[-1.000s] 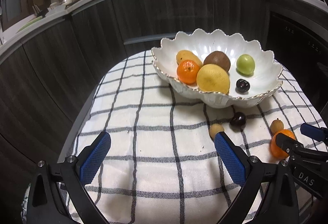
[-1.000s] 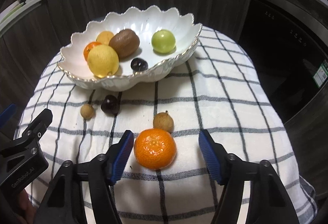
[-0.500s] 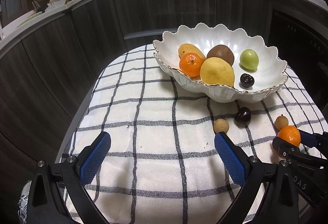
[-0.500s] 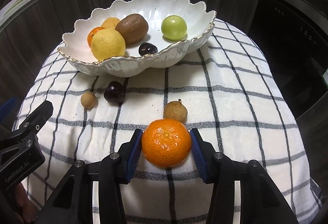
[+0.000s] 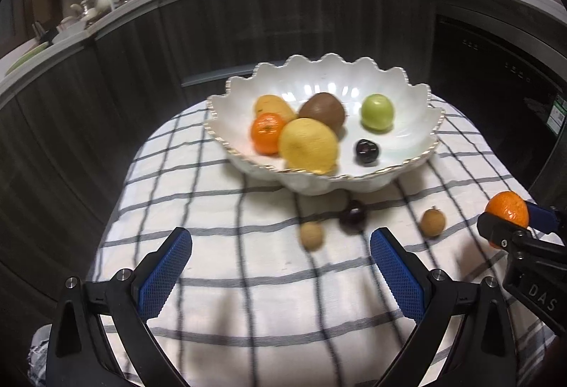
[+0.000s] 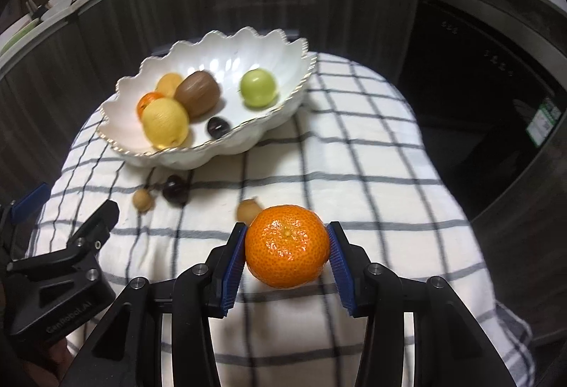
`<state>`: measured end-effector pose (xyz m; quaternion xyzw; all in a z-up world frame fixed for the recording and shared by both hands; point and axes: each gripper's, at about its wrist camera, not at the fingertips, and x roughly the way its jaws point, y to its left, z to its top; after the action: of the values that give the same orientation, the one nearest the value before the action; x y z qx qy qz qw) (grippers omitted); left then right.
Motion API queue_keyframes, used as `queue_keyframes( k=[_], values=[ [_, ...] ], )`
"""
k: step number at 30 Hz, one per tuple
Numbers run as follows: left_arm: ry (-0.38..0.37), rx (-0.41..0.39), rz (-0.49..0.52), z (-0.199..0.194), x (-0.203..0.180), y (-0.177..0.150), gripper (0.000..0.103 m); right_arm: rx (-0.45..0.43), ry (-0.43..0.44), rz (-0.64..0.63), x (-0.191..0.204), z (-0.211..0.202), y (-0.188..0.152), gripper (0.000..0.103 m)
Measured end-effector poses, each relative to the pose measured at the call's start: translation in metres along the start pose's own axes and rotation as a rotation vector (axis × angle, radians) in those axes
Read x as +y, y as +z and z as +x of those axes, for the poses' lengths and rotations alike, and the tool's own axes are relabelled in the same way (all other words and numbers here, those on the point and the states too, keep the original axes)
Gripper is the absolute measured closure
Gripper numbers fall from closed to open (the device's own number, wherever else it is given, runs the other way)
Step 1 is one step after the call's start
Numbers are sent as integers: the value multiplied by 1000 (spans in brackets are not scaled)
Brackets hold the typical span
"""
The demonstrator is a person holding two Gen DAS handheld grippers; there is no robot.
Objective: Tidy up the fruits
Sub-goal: 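Grasp the second orange mandarin on the towel with the right tool, then grasp the second dark plum with the left tool while the right tool holds the mandarin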
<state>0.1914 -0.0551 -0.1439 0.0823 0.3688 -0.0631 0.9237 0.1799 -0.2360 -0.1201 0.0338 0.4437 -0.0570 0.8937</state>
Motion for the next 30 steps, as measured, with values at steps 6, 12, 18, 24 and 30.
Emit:
queue_keyframes(
  k=[6, 12, 18, 24, 30],
  values=[
    [-32, 2, 38, 12, -31, 2, 7, 5, -14, 27, -21, -1, 1, 57],
    [-52, 15, 83, 29, -53, 4, 21, 9, -18, 49, -30, 3, -1, 57],
    [-52, 11, 106, 42, -64, 10, 25, 19, -17, 58, -33, 8, 1, 57],
    [-70, 30, 105, 51, -65, 10, 31, 28, -20, 53, -31, 12, 2, 57],
    [-86, 76, 99, 58, -64, 8, 33, 36, -19, 57, -30, 14, 1, 57]
  ],
)
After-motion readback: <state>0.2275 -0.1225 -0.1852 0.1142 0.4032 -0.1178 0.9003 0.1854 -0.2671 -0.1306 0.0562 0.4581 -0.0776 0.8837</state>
